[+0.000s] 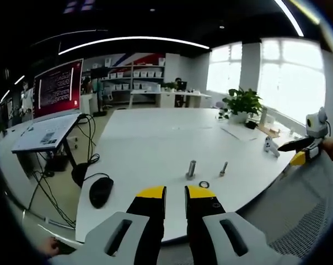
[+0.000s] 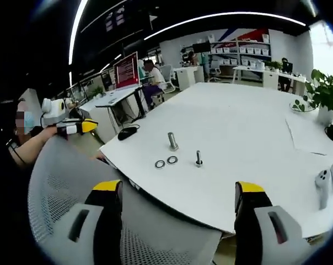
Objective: Place the washer onto the threaded stud by aligning its center hole with the stud, sliding it down to the base, and recovering from edge contact or off-axis alignment until the washer reaches the visible bottom stop.
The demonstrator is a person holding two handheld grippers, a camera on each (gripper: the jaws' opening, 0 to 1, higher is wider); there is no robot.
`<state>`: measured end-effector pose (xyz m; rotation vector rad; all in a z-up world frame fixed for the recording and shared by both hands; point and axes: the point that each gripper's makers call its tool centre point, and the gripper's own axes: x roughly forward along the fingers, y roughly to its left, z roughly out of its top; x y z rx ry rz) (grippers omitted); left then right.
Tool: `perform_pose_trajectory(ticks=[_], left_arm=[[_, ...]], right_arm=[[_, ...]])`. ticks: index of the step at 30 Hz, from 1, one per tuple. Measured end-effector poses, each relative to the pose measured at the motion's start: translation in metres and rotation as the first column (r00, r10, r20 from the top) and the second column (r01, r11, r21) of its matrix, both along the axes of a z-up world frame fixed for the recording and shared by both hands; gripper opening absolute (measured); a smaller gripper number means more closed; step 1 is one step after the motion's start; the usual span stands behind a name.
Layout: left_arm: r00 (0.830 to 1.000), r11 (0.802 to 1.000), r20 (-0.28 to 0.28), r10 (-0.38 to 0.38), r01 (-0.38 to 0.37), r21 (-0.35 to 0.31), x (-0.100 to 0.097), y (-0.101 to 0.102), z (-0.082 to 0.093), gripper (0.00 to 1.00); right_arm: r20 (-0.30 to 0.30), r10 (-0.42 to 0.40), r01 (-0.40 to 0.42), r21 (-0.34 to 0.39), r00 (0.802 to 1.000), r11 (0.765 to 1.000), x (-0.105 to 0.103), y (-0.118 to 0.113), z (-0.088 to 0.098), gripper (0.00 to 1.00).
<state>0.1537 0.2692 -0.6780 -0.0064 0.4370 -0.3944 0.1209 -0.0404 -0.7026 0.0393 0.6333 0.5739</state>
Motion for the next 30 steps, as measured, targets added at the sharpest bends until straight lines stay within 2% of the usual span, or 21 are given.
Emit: perform_pose_trajectory(ticks=[4, 6, 8, 14, 20, 23, 25, 30], left_arm=[[1.0, 1.0, 0.0, -0.001, 0.001, 0.001, 0.0, 0.0, 0.0, 0.11], [1.0, 1.0, -0.001, -0.003, 0.003, 0.005, -0.001, 0.0, 0.0, 0.1], [1.0, 1.0, 0.013, 0.002, -0.002, -0.002, 0.0, 0.0, 0.003, 0.1], [0.999, 1.0, 0.035, 0.013, -0.013, -0.005, 0.002, 0.001, 0.006, 0.1], [1.0, 1.0, 0.027, -0.002, 0.002, -0.008, 0.002, -0.001, 0.005, 0.1], [0.997, 0.999, 0.077, -0.013, 0.015, -0.028, 0.002, -0.005, 0.013, 0.16], [0.998, 1.0, 0.066, -0.018, 0.018, -0.002, 0.004, -0.005, 0.011, 0.18], [0.997, 0.999, 0.055, -0.053, 0.054, -0.008, 0.001, -0.011, 0.009, 0.24]], right_arm=[[-0.02, 0.003, -0.003, 0.01, 1.0, 1.0, -0.006, 0.004, -0.002, 0.82], [-0.004, -0.039, 0.039, 0.053, 0.999, 0.998, -0.004, 0.004, 0.004, 0.81], [-0.025, -0.043, 0.045, 0.082, 0.999, 0.996, -0.008, 0.008, 0.004, 0.82], [-0.037, -0.038, 0.041, 0.055, 0.999, 0.998, -0.009, 0.008, 0.0, 0.83], [-0.042, -0.049, 0.05, 0.026, 0.998, 0.998, -0.008, 0.005, -0.003, 0.79], [-0.095, -0.058, 0.062, 0.033, 0.994, 0.998, -0.009, 0.004, -0.011, 0.8], [-0.089, -0.059, 0.062, 0.034, 0.994, 0.997, -0.009, 0.004, -0.01, 0.8], [-0.112, -0.055, 0.059, 0.031, 0.992, 0.998, -0.012, 0.004, -0.013, 0.8]])
